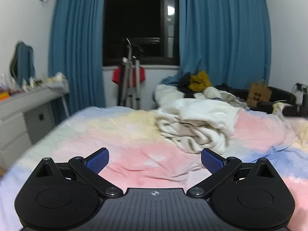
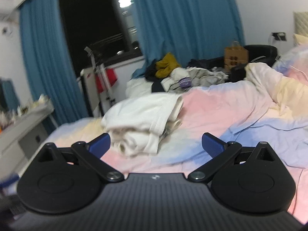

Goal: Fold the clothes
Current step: 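Grasp the white sweatpants' ribbed cuff with the left gripper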

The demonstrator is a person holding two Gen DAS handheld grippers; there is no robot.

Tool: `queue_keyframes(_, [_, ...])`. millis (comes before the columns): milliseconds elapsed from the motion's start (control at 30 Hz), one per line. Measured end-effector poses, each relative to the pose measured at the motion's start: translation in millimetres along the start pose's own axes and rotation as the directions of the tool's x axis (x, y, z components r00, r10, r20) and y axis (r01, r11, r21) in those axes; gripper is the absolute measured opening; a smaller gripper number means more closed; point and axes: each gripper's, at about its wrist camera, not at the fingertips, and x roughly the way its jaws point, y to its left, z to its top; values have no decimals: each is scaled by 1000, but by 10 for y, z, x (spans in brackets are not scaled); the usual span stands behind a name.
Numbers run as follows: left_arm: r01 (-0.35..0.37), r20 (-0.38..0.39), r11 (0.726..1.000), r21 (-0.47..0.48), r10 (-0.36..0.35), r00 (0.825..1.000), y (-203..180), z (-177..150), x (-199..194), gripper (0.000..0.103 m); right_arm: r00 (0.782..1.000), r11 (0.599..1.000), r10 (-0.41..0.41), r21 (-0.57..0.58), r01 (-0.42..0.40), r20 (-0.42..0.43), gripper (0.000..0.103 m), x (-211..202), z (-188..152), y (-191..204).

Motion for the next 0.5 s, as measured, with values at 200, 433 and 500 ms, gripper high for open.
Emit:
queue_keyframes(200, [198,-73,975,-102,-206,976,-295,90,596,99,998,985,-43,166,34,45,103,62,-112,-439])
queue_keyframes(433, [372,-113,885,-279,-415,903,-860,98,1634,93,991,947,-127,290,135,-48,103,368,-352,-985])
queue_keyframes(500, [383,-114,866,-321,-437,892,-985,102,1900,91,989,927,-136,345,147,-56,103,433,-373,-1107])
